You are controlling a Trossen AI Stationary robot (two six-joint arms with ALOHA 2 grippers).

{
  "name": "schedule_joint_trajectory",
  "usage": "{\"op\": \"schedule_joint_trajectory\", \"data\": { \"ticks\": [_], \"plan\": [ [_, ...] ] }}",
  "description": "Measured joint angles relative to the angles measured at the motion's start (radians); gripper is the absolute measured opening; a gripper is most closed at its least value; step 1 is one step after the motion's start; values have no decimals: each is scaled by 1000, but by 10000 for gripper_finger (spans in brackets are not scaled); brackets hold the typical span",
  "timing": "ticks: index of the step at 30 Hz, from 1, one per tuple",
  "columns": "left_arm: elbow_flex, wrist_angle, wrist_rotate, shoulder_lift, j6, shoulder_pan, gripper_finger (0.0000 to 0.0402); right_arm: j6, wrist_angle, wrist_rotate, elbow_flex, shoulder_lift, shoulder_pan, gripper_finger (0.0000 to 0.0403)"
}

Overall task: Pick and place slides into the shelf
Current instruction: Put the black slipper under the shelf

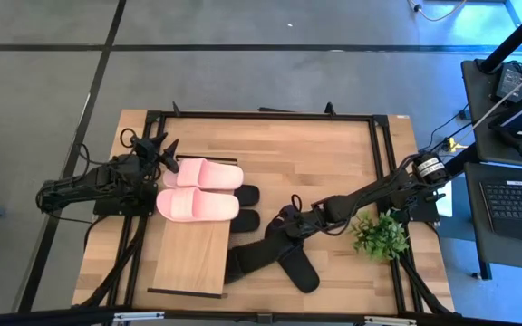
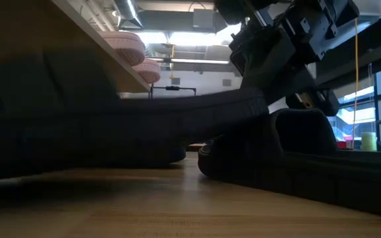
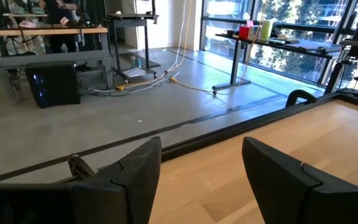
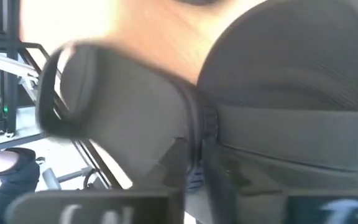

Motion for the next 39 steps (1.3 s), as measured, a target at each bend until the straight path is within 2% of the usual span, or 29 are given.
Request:
{"op": "schedule_joint_trajectory", "data": {
  "ticks": [3, 7, 15, 28, 33, 39],
  "plan": [
    [0, 0, 0, 0, 0, 0, 217, -4, 27, 31, -1, 1, 1, 14],
    [0, 0, 0, 0, 0, 0, 217, 24, 61, 55, -4, 4, 1, 14],
    [0, 0, 0, 0, 0, 0, 217, 90, 67, 172, -4, 4, 0, 8],
    [0, 0, 0, 0, 0, 0, 217, 367, 123, 349, -3, 3, 47, 6],
    [0, 0, 0, 0, 0, 0, 217, 404, 137, 423, 4, 5, 65, 6],
    [0, 0, 0, 0, 0, 0, 217, 381, 136, 412, 116, 99, 65, 6]
  ]
}}
